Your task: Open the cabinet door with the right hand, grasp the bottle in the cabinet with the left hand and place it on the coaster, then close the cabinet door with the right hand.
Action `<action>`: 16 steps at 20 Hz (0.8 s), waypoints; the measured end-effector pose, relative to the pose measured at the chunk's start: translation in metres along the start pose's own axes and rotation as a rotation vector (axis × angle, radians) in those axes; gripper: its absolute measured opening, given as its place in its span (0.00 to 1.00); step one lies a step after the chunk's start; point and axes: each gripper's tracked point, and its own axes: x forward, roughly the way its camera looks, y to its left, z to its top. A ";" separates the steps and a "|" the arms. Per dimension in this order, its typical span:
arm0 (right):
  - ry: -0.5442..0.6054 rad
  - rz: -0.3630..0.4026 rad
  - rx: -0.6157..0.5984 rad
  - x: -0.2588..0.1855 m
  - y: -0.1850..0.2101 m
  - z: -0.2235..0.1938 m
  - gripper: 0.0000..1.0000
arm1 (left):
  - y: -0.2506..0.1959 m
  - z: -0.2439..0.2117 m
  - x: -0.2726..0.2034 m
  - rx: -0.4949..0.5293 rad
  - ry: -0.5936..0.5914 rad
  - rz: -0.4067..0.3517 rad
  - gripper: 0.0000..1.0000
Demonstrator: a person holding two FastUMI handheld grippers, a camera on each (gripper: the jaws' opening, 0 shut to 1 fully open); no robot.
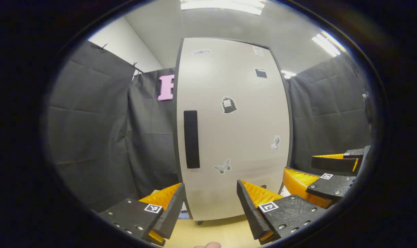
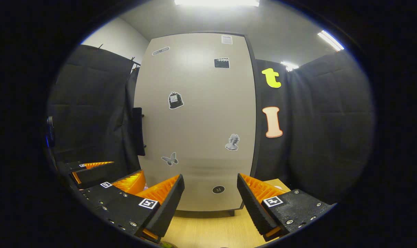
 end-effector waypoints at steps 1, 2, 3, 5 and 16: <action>-0.002 0.002 -0.001 -0.001 0.000 0.001 0.95 | 0.000 0.001 -0.001 0.002 -0.001 0.000 0.86; -0.004 0.002 -0.002 -0.001 0.000 0.001 0.95 | -0.001 0.002 -0.001 0.001 -0.005 -0.003 0.86; -0.005 0.002 -0.004 -0.002 0.000 0.002 0.95 | -0.001 0.003 -0.004 0.003 -0.005 0.000 0.86; -0.010 0.003 -0.003 -0.004 0.000 0.003 0.95 | 0.000 0.003 -0.007 0.007 -0.004 0.004 0.86; -0.028 0.003 -0.004 -0.014 -0.005 0.009 0.95 | 0.001 0.010 -0.018 0.015 -0.023 0.013 0.86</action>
